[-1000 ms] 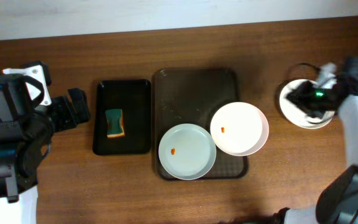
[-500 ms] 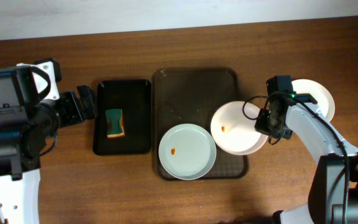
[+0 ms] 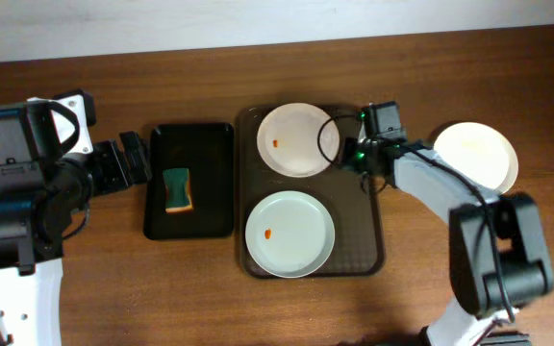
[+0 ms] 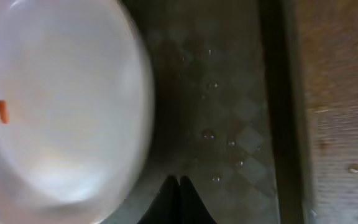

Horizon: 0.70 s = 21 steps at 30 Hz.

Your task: Clean dirty plates on tray and stack at the side

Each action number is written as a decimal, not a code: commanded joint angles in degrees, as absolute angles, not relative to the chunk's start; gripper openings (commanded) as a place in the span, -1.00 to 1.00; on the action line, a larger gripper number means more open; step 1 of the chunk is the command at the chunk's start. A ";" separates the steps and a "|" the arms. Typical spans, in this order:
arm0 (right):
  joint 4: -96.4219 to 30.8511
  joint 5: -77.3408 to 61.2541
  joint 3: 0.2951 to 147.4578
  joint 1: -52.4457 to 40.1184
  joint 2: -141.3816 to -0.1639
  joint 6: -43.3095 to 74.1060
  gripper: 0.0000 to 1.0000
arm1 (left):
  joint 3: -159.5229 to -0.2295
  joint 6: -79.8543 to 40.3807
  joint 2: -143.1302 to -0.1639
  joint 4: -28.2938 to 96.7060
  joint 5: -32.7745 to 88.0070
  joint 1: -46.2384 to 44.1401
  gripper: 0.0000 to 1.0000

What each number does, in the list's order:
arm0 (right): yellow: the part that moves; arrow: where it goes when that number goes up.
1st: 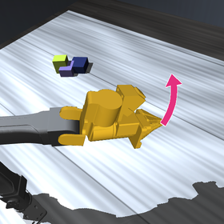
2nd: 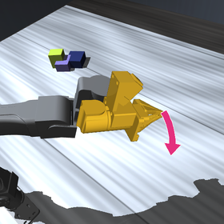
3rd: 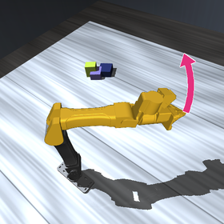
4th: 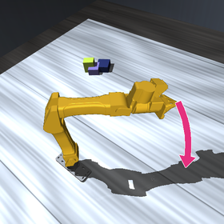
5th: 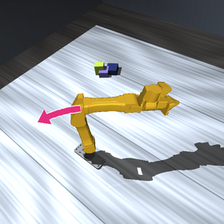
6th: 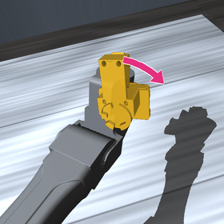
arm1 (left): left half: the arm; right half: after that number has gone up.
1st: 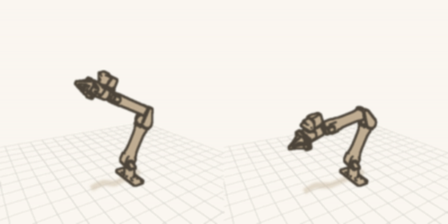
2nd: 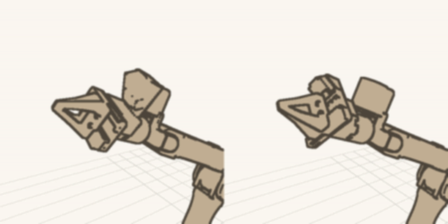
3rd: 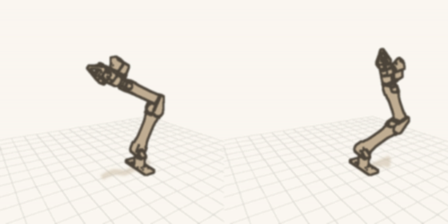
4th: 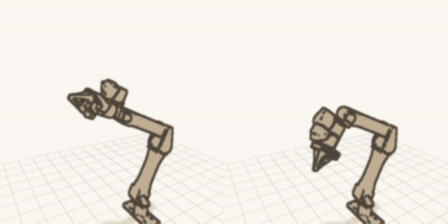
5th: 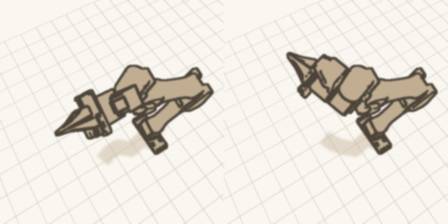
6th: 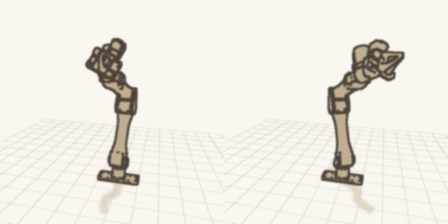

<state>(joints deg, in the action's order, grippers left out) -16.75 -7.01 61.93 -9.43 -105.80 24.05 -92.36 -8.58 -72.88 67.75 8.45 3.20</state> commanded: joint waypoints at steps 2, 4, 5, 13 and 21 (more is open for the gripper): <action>-16.16 -12.38 64.23 -8.14 -104.92 15.40 -0.81 | -92.51 -8.45 -73.19 67.99 9.23 3.49 0.99; -26.17 -17.37 71.18 -7.44 -104.88 6.96 -0.70 | -92.51 -8.45 -73.19 67.96 9.26 3.49 0.99; -29.08 -17.39 73.67 -7.42 -104.95 6.07 -0.67 | -92.51 -8.45 -73.23 67.90 9.23 3.49 0.99; -23.20 -14.66 77.25 -7.53 -113.43 8.97 -0.22 | -92.51 -8.16 -76.23 67.96 11.62 3.38 0.99; -26.22 -12.84 77.52 -7.42 -119.61 7.73 -0.84 | -92.51 -2.92 -79.96 68.60 12.21 -2.35 0.99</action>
<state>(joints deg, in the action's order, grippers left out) -23.38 -14.50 77.21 -7.64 -119.04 8.25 -92.36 -6.70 -78.17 68.16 10.94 1.61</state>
